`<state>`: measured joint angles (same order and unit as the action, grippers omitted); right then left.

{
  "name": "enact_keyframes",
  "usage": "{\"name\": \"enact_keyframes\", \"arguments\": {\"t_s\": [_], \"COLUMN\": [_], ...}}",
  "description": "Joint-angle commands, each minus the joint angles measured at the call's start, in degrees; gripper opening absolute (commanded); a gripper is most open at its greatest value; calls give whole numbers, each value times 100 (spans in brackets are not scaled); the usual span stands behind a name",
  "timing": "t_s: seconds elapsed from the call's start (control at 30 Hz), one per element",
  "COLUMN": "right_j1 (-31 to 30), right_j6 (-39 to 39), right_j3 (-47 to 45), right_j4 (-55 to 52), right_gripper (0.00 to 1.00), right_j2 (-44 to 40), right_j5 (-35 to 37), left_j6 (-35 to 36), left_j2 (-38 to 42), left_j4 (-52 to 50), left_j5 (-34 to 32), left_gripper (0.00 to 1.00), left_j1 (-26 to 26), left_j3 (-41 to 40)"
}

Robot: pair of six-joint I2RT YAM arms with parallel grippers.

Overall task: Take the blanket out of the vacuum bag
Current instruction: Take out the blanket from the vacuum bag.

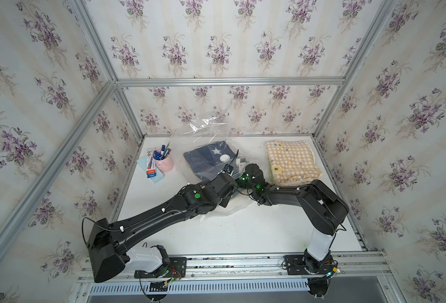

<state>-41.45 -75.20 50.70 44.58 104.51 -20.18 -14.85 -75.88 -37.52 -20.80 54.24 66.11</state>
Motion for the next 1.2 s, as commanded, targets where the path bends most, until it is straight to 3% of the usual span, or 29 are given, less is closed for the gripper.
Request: {"name": "enact_keyframes", "arguments": {"t_s": [0.0,0.37,1.0,1.17], "right_j1": [-4,-8,-100,-109], "right_j6": [50,-328,-211,-76], "right_j3": [-90,-969,-1971,-2276], "right_j4": [165,842,227,135], "right_gripper": [0,0,0,0], "right_j2": [-78,-479,-2785,-2789], "right_j5": [-62,-10,219,269], "left_j6": [18,69,89,47], "left_j2": [-22,12,-13,-129], "left_j4": [-40,-80,43,78], "left_j5": [-14,-80,-100,11], "left_gripper": [0,0,0,0], "left_j1": [-1,-10,-95,-91], "left_j3": [36,92,237,261]}}
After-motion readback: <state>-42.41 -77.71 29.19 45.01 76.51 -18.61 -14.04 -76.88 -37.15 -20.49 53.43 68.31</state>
